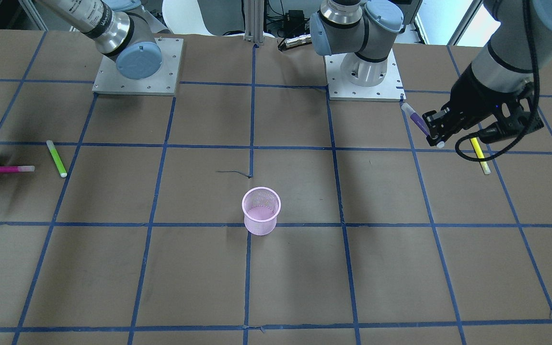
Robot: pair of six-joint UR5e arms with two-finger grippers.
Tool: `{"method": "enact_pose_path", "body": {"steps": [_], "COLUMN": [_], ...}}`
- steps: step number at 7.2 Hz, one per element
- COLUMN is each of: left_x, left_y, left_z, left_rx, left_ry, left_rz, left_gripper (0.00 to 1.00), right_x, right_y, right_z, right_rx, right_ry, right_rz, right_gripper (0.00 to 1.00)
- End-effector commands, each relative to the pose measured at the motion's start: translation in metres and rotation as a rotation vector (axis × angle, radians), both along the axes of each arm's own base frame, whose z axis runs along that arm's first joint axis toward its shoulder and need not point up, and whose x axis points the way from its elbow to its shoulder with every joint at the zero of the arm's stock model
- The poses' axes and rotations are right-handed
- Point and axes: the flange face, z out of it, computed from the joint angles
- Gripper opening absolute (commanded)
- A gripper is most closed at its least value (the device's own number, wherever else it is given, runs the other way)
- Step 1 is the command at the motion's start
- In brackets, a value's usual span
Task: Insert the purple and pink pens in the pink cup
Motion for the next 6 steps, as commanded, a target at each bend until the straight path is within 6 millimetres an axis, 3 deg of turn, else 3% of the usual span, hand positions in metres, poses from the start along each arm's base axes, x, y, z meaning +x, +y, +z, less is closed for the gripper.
{"method": "enact_pose_path", "body": {"steps": [1,3,5,6], "left_x": [-0.055,-0.061,-0.06,-0.059], "left_y": [0.004,0.0,0.001,0.001], "left_z": [0.017,0.032,0.036,0.037], "left_rx": [-0.1,-0.204,-0.247,-0.264], "left_ry": [-0.032,-0.045,-0.056,-0.059], "left_rz": [-0.125,-0.138,-0.189,-0.188], "left_gripper": [0.02,0.01,0.01,0.01], "right_x": [-0.001,0.0,0.013,0.033], "right_y": [0.001,0.001,-0.003,-0.012], "right_z": [0.002,0.015,0.073,0.109], "right_rx": [-0.001,0.003,0.005,0.021], "right_ry": [0.01,0.016,0.073,0.1], "right_rz": [0.005,-0.008,-0.05,-0.07], "right_gripper": [0.05,0.0,0.0,0.0]}}
